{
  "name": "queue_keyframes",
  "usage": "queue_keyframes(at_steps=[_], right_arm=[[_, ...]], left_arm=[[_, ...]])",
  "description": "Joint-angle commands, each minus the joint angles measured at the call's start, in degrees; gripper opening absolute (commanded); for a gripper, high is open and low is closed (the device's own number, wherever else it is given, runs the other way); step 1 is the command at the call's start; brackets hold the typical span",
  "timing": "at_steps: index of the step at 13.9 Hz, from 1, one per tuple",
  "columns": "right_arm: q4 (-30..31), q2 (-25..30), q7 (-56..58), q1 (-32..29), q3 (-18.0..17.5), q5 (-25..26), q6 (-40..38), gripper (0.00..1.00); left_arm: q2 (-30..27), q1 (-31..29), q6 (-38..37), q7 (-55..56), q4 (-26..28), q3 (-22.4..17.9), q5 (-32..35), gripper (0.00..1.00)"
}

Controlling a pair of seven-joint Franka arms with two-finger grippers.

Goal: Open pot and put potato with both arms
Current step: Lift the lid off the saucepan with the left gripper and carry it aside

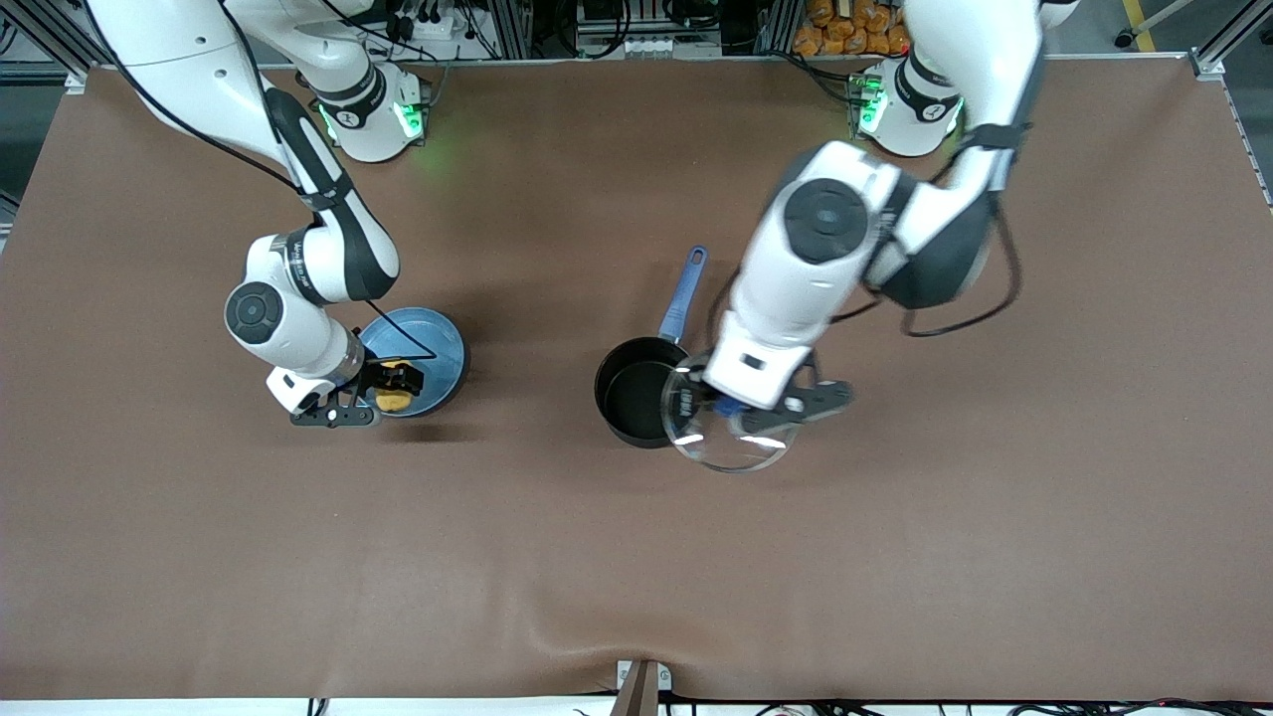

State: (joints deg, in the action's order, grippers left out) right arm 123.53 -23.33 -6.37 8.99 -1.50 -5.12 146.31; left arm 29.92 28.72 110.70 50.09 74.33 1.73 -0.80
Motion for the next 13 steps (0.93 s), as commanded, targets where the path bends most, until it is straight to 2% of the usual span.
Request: queue_keyframes(at_steps=[1, 2, 3, 4, 5, 6, 7, 8, 10, 12, 13], right_arm=[[2.4, -0.4, -0.2, 0.1, -0.2, -1.0, 4.3, 1.0], [2.5, -0.4, -0.2, 0.1, -0.2, -0.9, 4.3, 1.0], [2.9, -0.3, -0.1, 0.1, -0.2, -0.9, 4.4, 0.85], [2.9, -0.2, -0.1, 0.1, -0.2, -0.9, 4.5, 0.56], [2.9, -0.2, -0.1, 0.0, -0.2, -0.9, 4.5, 0.35], [2.9, 0.0, -0.2, 0.0, -0.2, -0.9, 4.3, 0.15], [2.9, 0.2, -0.3, 0.0, -0.2, -0.9, 4.1, 0.02], [2.9, 0.7, -0.5, 0.0, -0.3, -1.0, 3.6, 0.0], [2.4, 3.0, -0.9, -0.1, -0.3, -1.0, 0.0, 0.0], [0.8, 7.1, -2.9, -0.1, -0.8, -1.0, -5.4, 0.0], [-1.3, 8.6, -4.9, -0.1, -2.2, -0.9, -9.0, 0.0]], left_arm=[[-3.0, -5.2, 0.2, -1.0, 6.4, 0.6, 0.1, 0.1], [-3.0, -7.7, 0.1, -1.1, 8.4, 0.6, 0.1, 0.1], [-2.9, -9.8, 0.7, -1.8, 10.9, 0.5, 0.8, 0.1], [-2.4, -12.4, 3.2, -3.1, 13.2, 0.5, 1.1, 0.1], [-2.1, -14.2, 6.8, -4.5, 16.1, 0.5, 1.1, 0.1], [-2.1, -16.0, 11.5, -6.6, 19.9, 0.5, 1.2, 0.1], [-2.1, -17.4, 16.9, -8.3, 23.6, 0.5, 1.2, 0.1], [-1.9, -18.2, 21.5, -10.3, 26.7, 0.4, 1.2, 0.1], [-0.9, -20.1, 26.4, -12.8, 29.5, 0.3, 1.3, 0.1], [-0.6, -22.4, 26.7, -16.3, 29.8, 0.3, 1.3, 0.1], [-0.6, -23.1, 26.7, -18.3, 30.3, 0.3, 1.3, 0.1]])
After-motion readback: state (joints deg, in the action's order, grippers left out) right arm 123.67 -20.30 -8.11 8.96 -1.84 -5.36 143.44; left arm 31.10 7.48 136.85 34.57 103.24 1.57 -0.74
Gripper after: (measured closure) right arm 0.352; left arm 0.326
